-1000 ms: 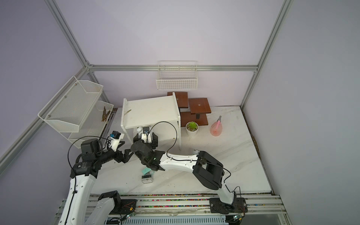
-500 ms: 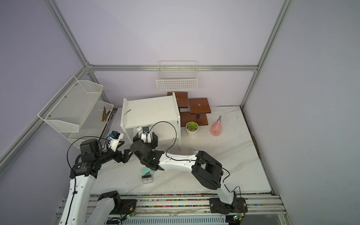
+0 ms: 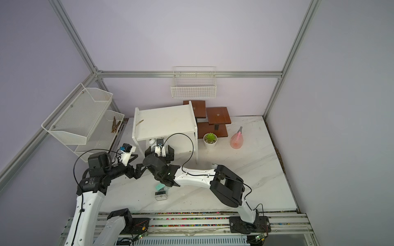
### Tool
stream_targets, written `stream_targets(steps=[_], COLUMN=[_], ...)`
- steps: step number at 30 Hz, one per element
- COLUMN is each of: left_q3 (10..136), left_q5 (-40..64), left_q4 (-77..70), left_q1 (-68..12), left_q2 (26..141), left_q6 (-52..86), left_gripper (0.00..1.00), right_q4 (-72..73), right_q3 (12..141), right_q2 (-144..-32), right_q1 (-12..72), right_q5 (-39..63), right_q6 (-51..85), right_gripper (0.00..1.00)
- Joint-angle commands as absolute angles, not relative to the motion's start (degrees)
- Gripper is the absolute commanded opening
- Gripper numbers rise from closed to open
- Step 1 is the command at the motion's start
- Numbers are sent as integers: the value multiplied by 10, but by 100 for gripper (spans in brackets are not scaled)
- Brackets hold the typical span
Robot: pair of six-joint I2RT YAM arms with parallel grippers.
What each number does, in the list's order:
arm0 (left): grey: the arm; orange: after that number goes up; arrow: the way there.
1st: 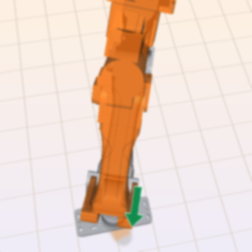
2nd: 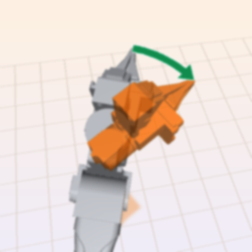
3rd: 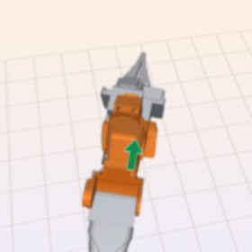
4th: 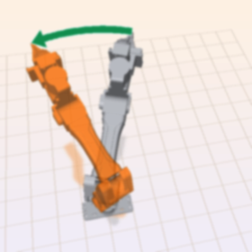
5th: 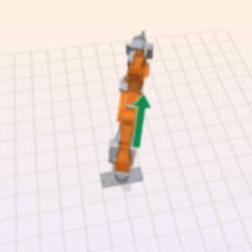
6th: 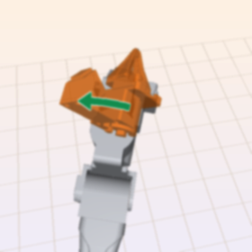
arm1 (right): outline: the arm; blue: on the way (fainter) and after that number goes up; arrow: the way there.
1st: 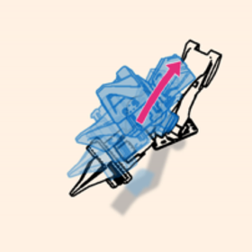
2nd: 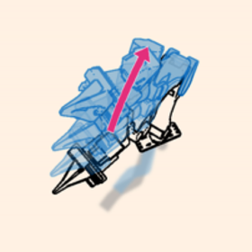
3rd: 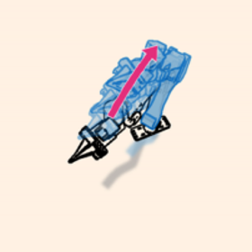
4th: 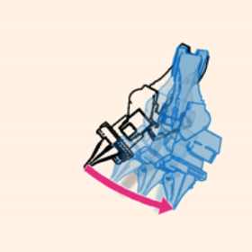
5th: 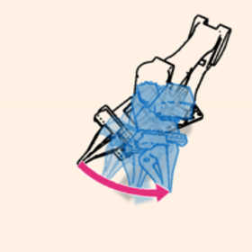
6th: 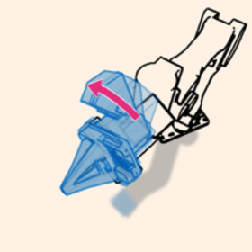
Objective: Place the alarm clocks on the shelf by style
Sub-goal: Place the alarm on the shelf, then pick up the alarm from the center of the board.
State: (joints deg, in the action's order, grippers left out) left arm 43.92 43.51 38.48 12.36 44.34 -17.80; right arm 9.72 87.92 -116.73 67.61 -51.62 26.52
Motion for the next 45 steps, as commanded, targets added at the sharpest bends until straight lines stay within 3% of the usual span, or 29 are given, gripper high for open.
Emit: stream_targets(steps=[1,15,32,45], left_q3=[433,428,423,423], left_q5=[453,466,525,534], left_q4=[377,374,395,400], left_q1=[126,126,126,126], left_q2=[436,438,450,452], left_q6=[-187,-191,-234,-241], left_gripper=[100,100,100,100], right_q4=[105,46,-383,-377], right_q3=[855,748,583,436], right_q2=[-1125,-996,-828,-765], right_q1=[685,715,678,610], right_q5=[-526,-472,-427,-397], right_q6=[257,309,581,671], right_gripper=[99,99,100,100])
